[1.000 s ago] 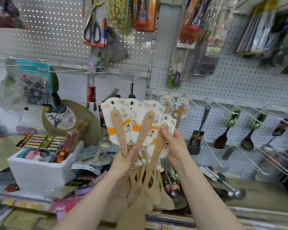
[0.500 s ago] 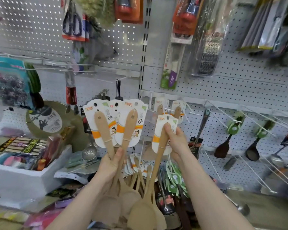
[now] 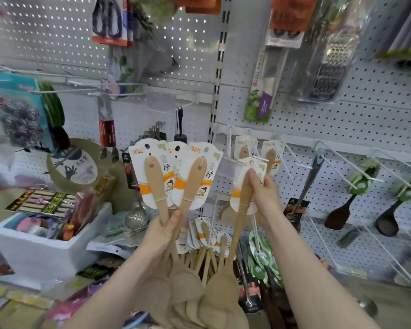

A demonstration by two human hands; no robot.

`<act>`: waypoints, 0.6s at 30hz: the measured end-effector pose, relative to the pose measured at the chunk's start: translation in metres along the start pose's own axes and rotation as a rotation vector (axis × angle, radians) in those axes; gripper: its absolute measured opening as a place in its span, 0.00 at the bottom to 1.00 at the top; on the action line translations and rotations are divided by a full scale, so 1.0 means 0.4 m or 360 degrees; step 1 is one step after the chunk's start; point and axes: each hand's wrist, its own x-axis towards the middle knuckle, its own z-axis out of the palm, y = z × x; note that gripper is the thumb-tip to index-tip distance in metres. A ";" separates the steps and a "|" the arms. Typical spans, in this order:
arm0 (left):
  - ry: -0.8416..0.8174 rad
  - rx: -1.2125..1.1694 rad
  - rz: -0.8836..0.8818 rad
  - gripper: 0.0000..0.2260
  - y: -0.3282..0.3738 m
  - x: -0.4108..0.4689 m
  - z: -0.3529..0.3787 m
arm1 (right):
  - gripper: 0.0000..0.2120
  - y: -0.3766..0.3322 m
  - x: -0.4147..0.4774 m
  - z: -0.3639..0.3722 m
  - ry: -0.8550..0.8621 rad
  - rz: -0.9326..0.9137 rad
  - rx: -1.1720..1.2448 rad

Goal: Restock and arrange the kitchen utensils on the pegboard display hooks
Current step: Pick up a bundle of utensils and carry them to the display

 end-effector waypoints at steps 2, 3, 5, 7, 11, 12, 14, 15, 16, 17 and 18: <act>0.0014 -0.0010 0.0018 0.25 -0.007 0.019 -0.008 | 0.17 0.004 0.024 0.009 0.0015 -0.0014 0.0032; 0.0024 -0.0020 0.0020 0.26 -0.011 0.029 -0.011 | 0.16 0.006 0.033 0.013 0.0017 -0.0022 0.0050; 0.0029 -0.0020 0.0016 0.27 -0.012 0.045 -0.016 | 0.13 0.012 0.052 0.023 0.0053 -0.0043 0.0082; -0.0012 -0.0003 0.0027 0.27 -0.008 0.057 -0.017 | 0.11 0.019 0.069 0.030 0.0081 -0.0030 0.0127; -0.0074 0.0046 0.0078 0.28 0.002 0.073 -0.009 | 0.08 0.016 0.114 0.043 0.0136 0.0040 0.0091; -0.0069 0.0055 0.0084 0.29 0.005 0.075 -0.006 | 0.07 0.011 0.131 0.045 0.0183 0.0081 0.0035; -0.0047 0.0070 0.0093 0.34 0.010 0.077 -0.002 | 0.08 -0.014 0.153 0.057 0.0256 0.0187 -0.0123; -0.0039 0.0072 0.0094 0.35 0.012 0.076 -0.002 | 0.11 -0.024 0.155 0.066 0.0285 0.0218 -0.0178; -0.0038 0.0073 0.0100 0.35 0.014 0.074 -0.003 | 0.17 -0.030 0.156 0.075 0.0321 0.0214 -0.0214; -0.0041 0.0074 0.0097 0.35 0.014 0.070 -0.005 | 0.25 -0.033 0.146 0.086 0.0366 0.0187 -0.0244; -0.0045 0.0078 0.0090 0.35 0.013 0.065 -0.007 | 0.31 -0.025 0.136 0.094 0.0432 0.0167 -0.0292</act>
